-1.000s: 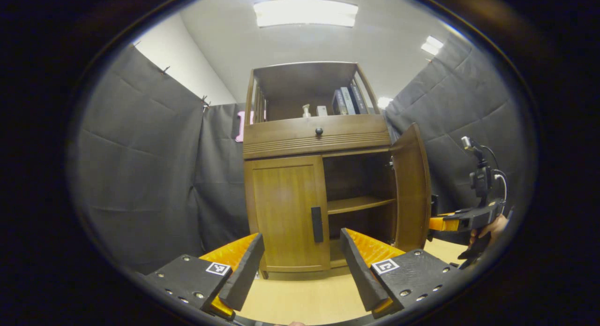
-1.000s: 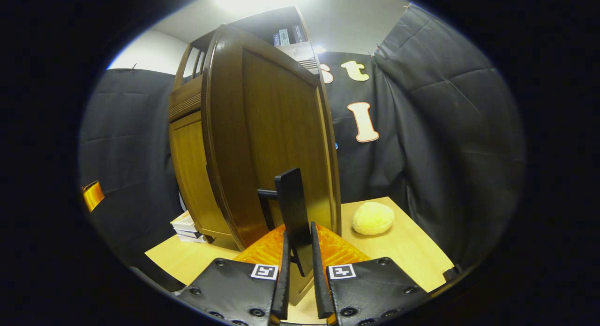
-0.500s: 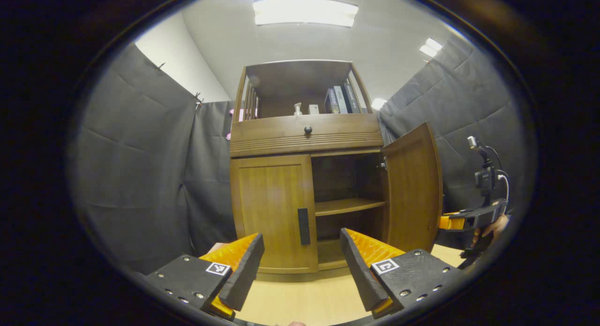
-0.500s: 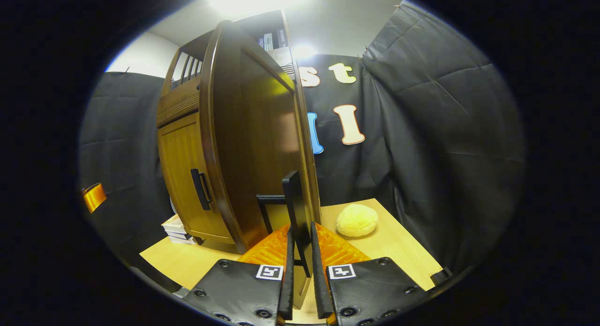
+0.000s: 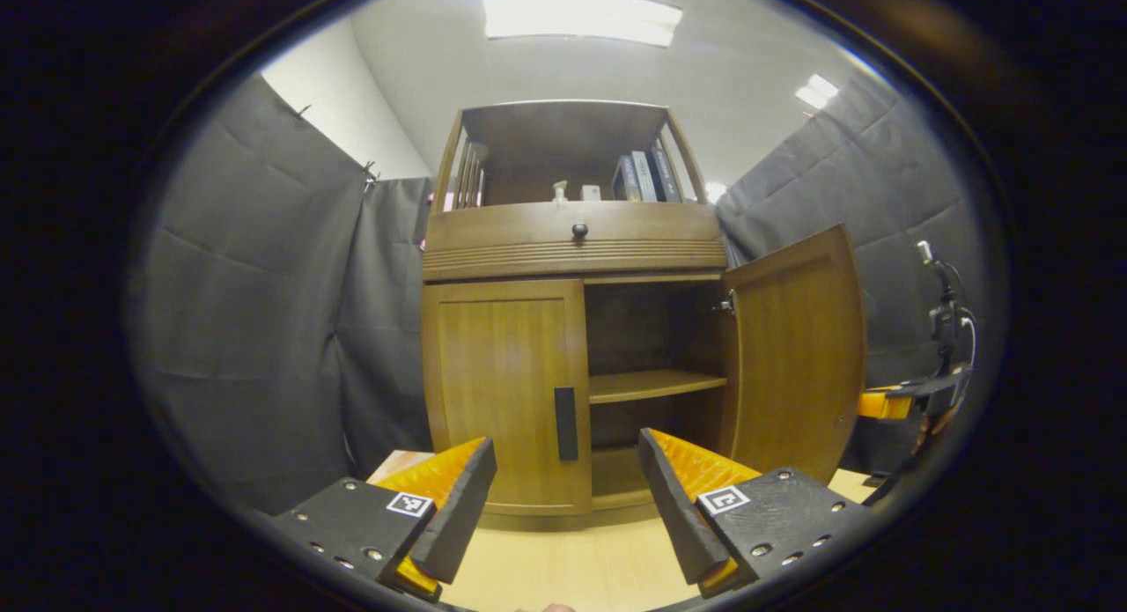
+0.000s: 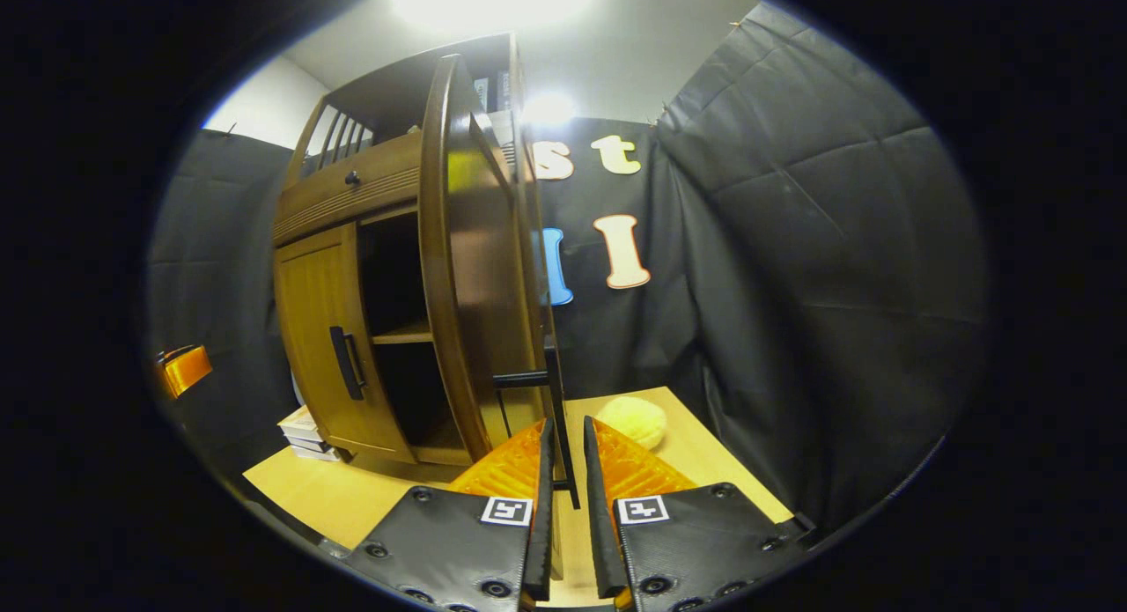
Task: Open the right door of the double-door shoe cabinet with the right hand, and open the left door with the left hand.
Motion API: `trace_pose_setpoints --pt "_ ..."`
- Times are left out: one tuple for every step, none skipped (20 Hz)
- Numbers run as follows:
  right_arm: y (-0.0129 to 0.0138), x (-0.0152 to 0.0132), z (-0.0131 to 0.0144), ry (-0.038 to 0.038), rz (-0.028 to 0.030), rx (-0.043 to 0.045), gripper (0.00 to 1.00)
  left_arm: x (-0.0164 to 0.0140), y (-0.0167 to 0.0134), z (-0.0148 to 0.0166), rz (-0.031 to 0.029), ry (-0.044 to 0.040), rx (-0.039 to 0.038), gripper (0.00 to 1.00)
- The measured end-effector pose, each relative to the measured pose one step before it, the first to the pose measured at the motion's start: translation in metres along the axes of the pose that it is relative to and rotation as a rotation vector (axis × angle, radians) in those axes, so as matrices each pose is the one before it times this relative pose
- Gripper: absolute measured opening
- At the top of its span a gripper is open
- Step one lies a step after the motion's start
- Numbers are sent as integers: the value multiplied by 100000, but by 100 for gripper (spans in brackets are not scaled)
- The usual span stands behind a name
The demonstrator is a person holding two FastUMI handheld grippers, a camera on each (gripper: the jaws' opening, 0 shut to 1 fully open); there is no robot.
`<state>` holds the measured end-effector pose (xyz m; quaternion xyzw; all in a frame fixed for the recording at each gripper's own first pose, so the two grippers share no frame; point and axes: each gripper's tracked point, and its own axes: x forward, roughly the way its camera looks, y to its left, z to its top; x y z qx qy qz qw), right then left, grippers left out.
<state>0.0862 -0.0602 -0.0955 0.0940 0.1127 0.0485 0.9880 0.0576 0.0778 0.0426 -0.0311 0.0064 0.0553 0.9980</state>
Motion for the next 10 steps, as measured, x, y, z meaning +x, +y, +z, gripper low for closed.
trace_pose_setpoints --pt "-309 -396 430 -843 -41 1002 21 817 212 -154 73 91 -510 95" --pt "69 -397 328 -475 711 1222 21 796 199 -128 -41 234 -759 95" --pt "193 -706 -232 -853 -627 -312 21 595 179 -342 109 317 -588 95" --pt "-469 86 1129 -995 -820 -1533 21 713 245 -216 272 379 -641 95" --pt "-58 -500 434 -966 -608 -1671 22 747 197 -262 226 473 -618 95" --pt "-109 -522 530 -1288 -558 -1461 22 855 181 -138 170 334 -459 95" --pt "-222 -501 574 -1206 -1137 -1543 22 905 324 -234 152 269 -277 95" --pt "-216 -426 460 -759 -564 -1066 22 673 181 -244 95 339 13 95" --pt "73 -660 578 -724 -278 -273 30 1081 214 -284 64 673 90 95" --pt "29 -523 534 -1336 -103 -158 41 892 120 -148 -35 371 472 95"
